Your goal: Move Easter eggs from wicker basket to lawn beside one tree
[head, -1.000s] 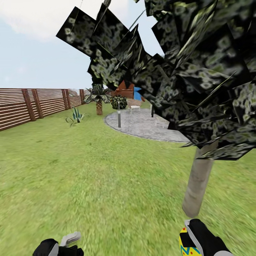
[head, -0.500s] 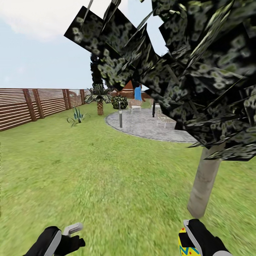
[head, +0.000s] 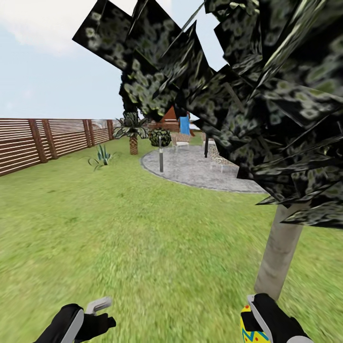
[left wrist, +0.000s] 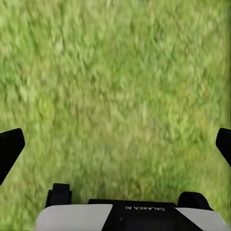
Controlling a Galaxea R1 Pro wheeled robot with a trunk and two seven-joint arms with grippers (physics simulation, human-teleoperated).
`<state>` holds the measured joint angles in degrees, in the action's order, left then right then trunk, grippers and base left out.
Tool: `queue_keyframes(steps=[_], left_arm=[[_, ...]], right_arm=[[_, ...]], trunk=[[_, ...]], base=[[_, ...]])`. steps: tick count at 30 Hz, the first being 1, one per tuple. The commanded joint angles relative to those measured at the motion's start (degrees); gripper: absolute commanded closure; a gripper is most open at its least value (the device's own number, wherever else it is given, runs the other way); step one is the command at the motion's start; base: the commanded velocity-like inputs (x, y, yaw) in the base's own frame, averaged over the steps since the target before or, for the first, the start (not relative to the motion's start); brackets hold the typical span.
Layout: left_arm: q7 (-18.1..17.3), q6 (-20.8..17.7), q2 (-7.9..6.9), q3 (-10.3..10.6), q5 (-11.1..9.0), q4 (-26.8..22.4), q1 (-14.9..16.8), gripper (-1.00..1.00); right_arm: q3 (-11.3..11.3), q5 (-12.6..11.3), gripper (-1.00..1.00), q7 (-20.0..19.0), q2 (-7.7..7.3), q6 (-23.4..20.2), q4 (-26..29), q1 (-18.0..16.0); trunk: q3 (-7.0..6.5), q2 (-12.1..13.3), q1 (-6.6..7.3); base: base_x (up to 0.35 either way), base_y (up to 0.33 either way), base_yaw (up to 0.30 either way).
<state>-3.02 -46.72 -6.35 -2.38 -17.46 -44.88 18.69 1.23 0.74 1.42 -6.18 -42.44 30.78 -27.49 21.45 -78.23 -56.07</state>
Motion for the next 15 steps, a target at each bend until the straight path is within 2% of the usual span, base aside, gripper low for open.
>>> queue_keyframes(steps=[1,13,15], left_arm=[[-0.3,-0.3,0.02,-0.2,0.2,-0.1,0.0,-1.00],[-0.6,-0.3,0.54,-0.2,0.0,-0.1,0.0,-1.00],[-0.7,-0.3,0.55,-0.2,-0.1,-0.1,0.0,-1.00]], right_arm=[[0.1,0.0,1.00,0.0,-0.04,-0.3,0.1,0.0],[0.1,0.0,1.00,0.1,-0.06,-0.3,0.1,0.0],[0.1,0.0,1.00,0.1,-0.06,-0.3,0.1,0.0]], trunk=[[0.07,0.0,-0.03],[0.07,0.0,-0.03],[0.43,-0.8,-0.47]], base=[[0.154,-0.108,0.000],[0.010,-0.007,0.000],[0.000,0.000,0.000]])
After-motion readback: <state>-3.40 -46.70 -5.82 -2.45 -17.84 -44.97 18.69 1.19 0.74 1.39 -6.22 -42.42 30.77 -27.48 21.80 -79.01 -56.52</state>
